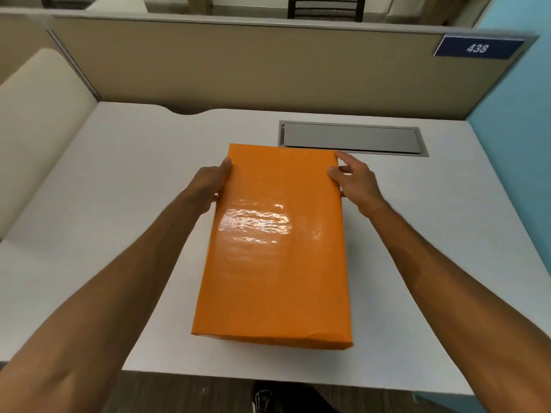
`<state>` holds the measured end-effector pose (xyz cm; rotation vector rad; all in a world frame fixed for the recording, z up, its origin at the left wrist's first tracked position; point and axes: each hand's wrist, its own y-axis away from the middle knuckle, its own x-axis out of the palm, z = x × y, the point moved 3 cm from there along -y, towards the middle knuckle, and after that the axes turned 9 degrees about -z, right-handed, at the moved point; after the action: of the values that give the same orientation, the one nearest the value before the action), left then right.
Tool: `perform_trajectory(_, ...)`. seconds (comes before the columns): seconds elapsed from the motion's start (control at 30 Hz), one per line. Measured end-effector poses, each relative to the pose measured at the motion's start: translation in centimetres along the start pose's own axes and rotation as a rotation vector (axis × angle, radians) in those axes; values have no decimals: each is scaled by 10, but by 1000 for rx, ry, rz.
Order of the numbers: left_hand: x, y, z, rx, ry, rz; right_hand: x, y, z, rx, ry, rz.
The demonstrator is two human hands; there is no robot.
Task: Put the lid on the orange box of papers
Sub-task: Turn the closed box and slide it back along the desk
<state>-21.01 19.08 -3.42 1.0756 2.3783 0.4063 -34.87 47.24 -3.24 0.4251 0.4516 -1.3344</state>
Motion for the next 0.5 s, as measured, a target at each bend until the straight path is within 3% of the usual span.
perform_trajectory(0.17,2,-15,6,76,-7,-4,6,-13,-3,-66,51,18)
perform_trajectory(0.5,4,-22,11,75,14,30,11,-11,-15,-21,10,10)
